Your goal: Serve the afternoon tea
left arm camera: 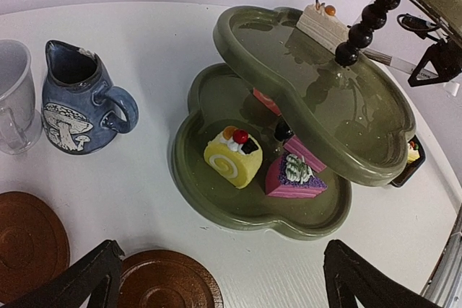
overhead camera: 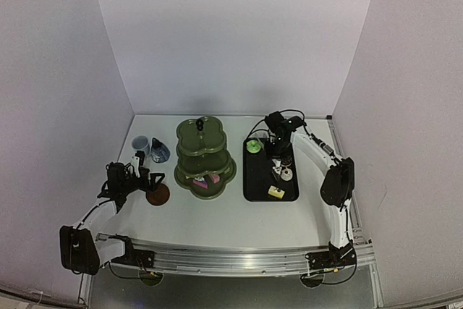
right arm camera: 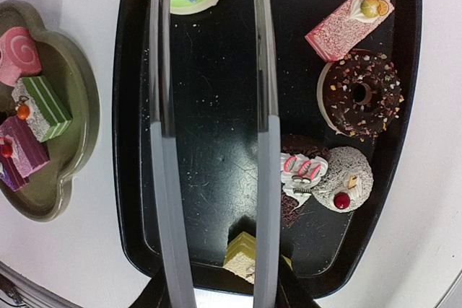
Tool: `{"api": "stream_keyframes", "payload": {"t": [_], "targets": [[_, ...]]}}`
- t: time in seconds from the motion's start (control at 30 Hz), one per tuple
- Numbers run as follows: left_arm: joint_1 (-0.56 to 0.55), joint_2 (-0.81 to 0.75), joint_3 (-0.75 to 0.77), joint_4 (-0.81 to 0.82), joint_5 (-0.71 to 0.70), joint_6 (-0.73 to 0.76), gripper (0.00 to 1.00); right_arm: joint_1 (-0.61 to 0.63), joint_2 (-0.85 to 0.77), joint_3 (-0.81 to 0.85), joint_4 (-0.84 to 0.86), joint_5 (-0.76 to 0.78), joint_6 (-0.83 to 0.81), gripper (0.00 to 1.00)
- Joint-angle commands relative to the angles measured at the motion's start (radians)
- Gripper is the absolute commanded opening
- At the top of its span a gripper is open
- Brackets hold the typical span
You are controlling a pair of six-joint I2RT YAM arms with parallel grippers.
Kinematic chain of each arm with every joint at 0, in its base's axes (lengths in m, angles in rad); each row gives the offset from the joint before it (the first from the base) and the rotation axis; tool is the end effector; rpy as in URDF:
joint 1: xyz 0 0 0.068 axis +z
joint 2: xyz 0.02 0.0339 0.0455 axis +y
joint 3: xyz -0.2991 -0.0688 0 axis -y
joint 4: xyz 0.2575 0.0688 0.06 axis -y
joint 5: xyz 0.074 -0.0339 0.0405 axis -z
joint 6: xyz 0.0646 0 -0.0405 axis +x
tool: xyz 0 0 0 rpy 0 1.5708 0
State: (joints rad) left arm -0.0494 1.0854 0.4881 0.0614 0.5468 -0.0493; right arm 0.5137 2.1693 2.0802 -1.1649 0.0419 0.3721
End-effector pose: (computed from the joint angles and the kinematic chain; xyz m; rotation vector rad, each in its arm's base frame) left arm 0.2362 -0.0453 0.2169 0.3283 2.0560 -0.6336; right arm 0.4311 0.2401 0.2658 -0.1910 2.8278 0.1404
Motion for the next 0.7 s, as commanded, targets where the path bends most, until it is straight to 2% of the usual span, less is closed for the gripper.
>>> {"api": "stream_keyframes", "payload": {"t": [0.0,0.5,0.6,0.67], "targets": [[0.003,0.004,0.019,0.037,-0.010,0.017,0.97,0.001,0.001,-0.006,0.025,-0.032,0.000,0.34],[0.004,0.020,0.030,0.031,-0.011,0.021,0.97,0.001,0.059,-0.019,0.016,-0.007,-0.022,0.32],[0.004,0.021,0.032,0.029,-0.012,0.024,0.97,0.001,0.067,-0.005,0.016,-0.026,-0.017,0.31],[0.004,0.021,0.031,0.030,-0.015,0.025,0.97,0.001,0.068,0.000,0.015,-0.042,-0.010,0.26]]}}
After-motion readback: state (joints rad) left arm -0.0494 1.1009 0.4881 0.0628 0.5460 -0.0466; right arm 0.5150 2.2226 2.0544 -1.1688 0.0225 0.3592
